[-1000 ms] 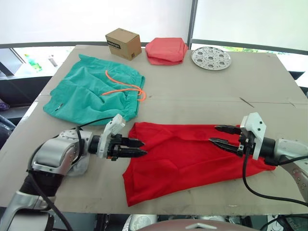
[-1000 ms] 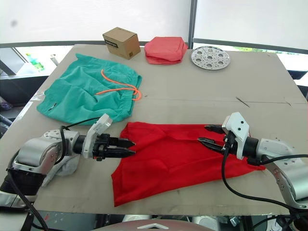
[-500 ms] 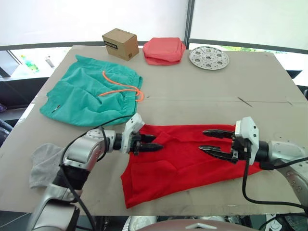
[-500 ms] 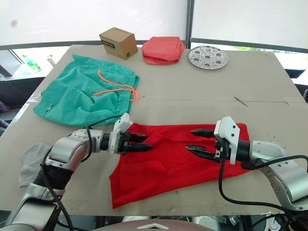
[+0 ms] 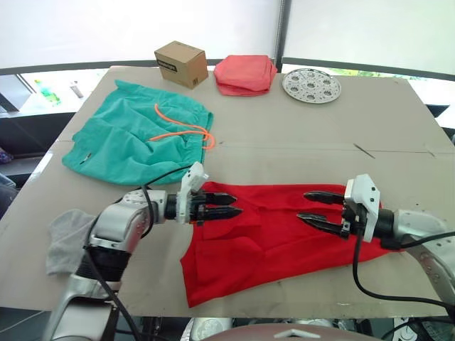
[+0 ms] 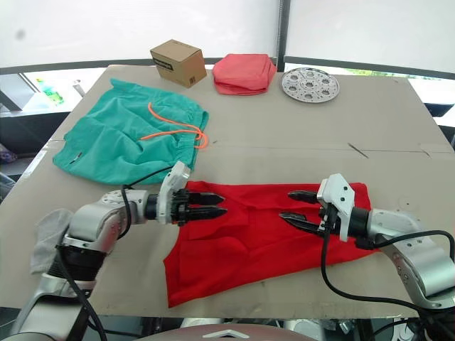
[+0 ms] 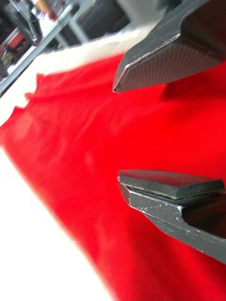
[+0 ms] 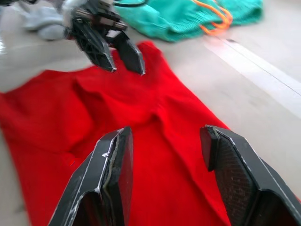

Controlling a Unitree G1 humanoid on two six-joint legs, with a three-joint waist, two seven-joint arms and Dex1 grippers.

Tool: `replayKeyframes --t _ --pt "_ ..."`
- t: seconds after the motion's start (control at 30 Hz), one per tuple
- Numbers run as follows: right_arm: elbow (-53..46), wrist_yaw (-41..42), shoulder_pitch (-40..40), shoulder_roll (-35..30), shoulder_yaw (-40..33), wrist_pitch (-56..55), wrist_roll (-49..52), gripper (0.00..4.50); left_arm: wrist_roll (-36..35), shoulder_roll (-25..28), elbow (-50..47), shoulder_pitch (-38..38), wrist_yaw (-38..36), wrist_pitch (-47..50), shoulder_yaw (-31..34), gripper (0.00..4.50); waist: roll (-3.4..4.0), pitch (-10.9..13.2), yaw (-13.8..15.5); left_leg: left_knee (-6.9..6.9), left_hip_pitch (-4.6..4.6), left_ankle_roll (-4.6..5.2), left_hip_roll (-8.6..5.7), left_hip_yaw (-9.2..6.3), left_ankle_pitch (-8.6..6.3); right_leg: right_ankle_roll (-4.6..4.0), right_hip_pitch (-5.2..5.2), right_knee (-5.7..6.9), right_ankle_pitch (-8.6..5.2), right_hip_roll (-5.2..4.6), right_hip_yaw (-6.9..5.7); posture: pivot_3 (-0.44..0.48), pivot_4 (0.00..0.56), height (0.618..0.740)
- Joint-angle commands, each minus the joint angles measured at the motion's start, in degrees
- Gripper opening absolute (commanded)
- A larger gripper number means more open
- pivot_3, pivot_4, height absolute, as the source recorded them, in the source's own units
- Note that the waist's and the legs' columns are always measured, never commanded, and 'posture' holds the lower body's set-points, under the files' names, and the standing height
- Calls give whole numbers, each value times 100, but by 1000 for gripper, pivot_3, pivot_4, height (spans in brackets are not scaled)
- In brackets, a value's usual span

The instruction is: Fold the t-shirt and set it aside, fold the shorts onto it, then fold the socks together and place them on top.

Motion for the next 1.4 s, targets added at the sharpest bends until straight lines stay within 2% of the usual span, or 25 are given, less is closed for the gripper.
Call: replayKeyframes --t 0.03,0.07,0.1,0.13,0.2,0.23,0.27,0.37,0.5,0.6,0.63,0.67,0.7,0.77,0.83,0.9,0.93,1.03,1.17,1.27,1.4 --pt "219 -520 -89 298 -94 -266 -306 2451 324 -405 60 87 464 -549 -101 2240 0 0 -5 0 0 0 0 0 0 0 0 1 0 2 0 0 150 740" --pt "313 -703 -79 450 -133 -114 -246 2451 506 -506 87 173 579 -799 -183 1978 0 0 -6 0 1 0 0 0 0 -1 0 1 0 4 1 0 150 740" --pt "393 -839 -66 564 -158 -30 -238 2051 659 -573 99 237 683 -984 -242 1510 0 0 -9 0 1 0 0 0 0 -1 0 2 0 6 2 0 150 740" --pt "449 -909 -58 627 -181 26 -228 1924 767 -617 107 273 756 -1102 -286 1180 0 0 -12 -1 1 0 0 0 0 -2 0 0 1 9 2 0 150 740" --pt "488 -1034 49 679 -189 45 -316 1099 823 -805 34 384 932 -1278 -275 234 4 -2 -3 -1 2 -1 2 1 0 -4 -1 1 1 12 4 0 150 740" --pt "530 -1184 104 654 -155 65 -495 672 888 -885 33 447 1066 -1383 -265 0 6 -3 2 -1 2 -1 4 1 0 -4 0 2 1 10 4 0 150 740" --pt "577 -1328 141 621 -133 93 -659 87 954 -935 39 512 1153 -1483 -274 0 8 -6 7 -1 2 -1 4 0 0 -3 0 2 1 7 3 0 150 740" --pt "795 -1747 69 584 -151 245 -1048 87 1147 -965 126 639 1340 -1698 -281 0 11 -13 0 0 7 0 2 3 0 -1 5 2 1 -1 4 0 150 740" --pt "1043 -2074 17 485 -69 519 -1469 87 1304 -775 326 778 1248 -2053 -236 0 28 -24 -13 0 14 0 2 6 0 -1 6 4 1 -3 5 0 150 740" --pt "831 -1998 58 645 -557 729 -952 87 584 -635 -180 846 935 -1623 146 0 34 -27 -32 -6 19 0 7 7 0 -2 5 3 1 6 7 0 150 740" --pt "705 -1885 78 575 -624 777 -851 643 400 -521 -304 834 812 -1465 260 0 34 -27 -34 -8 17 0 11 6 0 -3 3 3 0 11 8 0 150 740" --pt "597 -1788 76 476 -672 873 -782 787 282 -373 -376 800 680 -1350 350 0 36 -23 -28 -8 14 0 13 5 0 -3 0 3 0 12 8 0 150 740" --pt "499 -1698 57 355 -675 950 -758 1339 246 -227 -384 749 600 -1295 427 666 37 -21 -26 -9 11 0 11 5 0 -3 -3 5 0 12 8 0 150 740" --pt "334 -1565 -92 -8 -665 1282 -748 2218 182 66 -339 564 538 -1116 603 1304 37 -20 -18 -9 5 0 11 3 0 -2 -8 2 0 11 6 0 150 740" --pt "178 -1329 -277 -443 -580 1689 -652 3255 105 384 -234 349 360 -884 703 2296 37 -14 -4 -6 3 0 9 2 0 0 -7 1 -1 8 5 0 150 740" --pt "277 -1199 -617 -824 -457 1899 -714 4074 185 694 -6 79 36 -881 664 3108 35 -14 -8 2 1 0 8 1 0 8 -5 1 -5 4 2 0 150 740" --pt "288 -1247 -801 -866 -382 2063 -713 4461 215 819 148 -18 -115 -930 660 3139 34 -15 -8 2 1 0 6 2 0 11 -6 -2 -7 2 2 0 150 740" --pt "684 -764 -1613 -1490 41 2404 -802 4461 687 1162 906 -792 -749 -1114 138 3139 34 -13 -14 -6 -1 0 4 3 0 7 -10 -4 -5 4 2 0 150 740" --pt "1311 -231 -2451 -2082 996 2516 -1246 4461 1575 1145 2203 -1743 -1297 -1714 -661 3139 32 -5 2 -4 -11 1 -6 1 0 -3 -13 -5 0 9 -4 0 150 740" --pt "1929 80 -2977 -2172 1551 2615 -1513 4461 2057 960 2778 -2185 -1498 -2042 -1078 3139 23 -10 -16 -7 -15 1 -6 7 0 -3 -13 -13 -1 10 -1 0 150 740" --pt "2505 418 -3318 -2236 2076 2594 -1873 4461 2325 798 2892 -2347 -1778 -1970 -1349 3139 20 -8 -10 -5 -28 5 -8 18 -3 -1 -19 -19 0 11 5 0 150 740"
